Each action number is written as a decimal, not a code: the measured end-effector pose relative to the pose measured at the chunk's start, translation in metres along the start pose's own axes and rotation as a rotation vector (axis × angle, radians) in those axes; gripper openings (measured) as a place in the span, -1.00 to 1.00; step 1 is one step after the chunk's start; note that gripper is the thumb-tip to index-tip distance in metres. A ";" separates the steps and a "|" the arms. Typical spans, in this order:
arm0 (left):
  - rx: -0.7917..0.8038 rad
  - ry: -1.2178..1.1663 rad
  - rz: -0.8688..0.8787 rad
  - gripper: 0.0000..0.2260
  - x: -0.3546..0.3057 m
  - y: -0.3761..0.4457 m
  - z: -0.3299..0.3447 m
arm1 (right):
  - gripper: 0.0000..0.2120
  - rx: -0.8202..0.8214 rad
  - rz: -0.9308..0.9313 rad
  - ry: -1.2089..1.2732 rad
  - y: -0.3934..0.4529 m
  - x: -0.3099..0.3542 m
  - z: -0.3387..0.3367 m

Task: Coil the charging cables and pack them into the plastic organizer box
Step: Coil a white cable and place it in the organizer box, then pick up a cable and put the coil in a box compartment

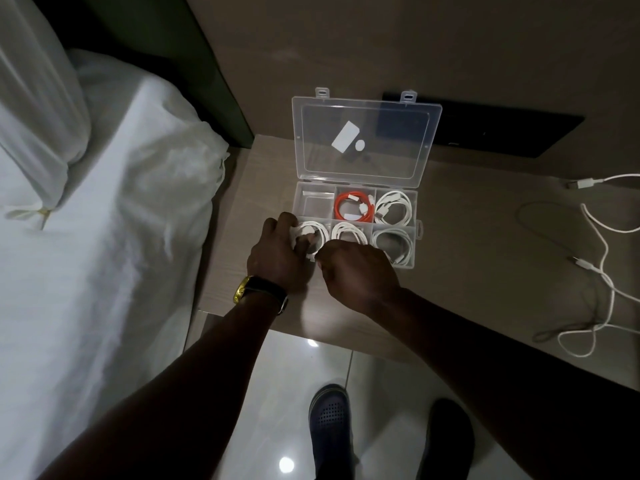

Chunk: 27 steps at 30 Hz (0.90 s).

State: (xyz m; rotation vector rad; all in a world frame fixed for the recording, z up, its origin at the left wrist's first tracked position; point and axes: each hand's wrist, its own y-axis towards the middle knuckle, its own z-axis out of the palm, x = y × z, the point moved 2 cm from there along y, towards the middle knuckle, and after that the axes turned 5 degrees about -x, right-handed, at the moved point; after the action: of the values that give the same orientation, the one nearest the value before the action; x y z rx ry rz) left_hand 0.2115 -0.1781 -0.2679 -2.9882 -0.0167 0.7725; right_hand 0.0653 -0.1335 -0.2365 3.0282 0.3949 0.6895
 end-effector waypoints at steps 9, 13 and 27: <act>-0.244 -0.114 0.103 -0.73 0.003 -0.010 -0.012 | -0.86 -0.095 0.148 0.120 -0.028 -0.024 -0.033; -0.350 -0.191 0.137 -0.77 -0.008 -0.032 -0.011 | -0.92 -0.286 0.484 0.104 -0.075 -0.101 -0.078; -0.036 -0.470 0.287 -0.88 -0.159 -0.111 0.038 | -0.56 -0.420 1.048 0.028 -0.146 -0.267 -0.104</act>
State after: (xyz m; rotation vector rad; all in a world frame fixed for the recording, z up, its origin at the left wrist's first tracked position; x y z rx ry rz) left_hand 0.0546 -0.0692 -0.2185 -2.7963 0.3869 1.5001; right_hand -0.2464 -0.0624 -0.2659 2.6103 -1.2446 0.6754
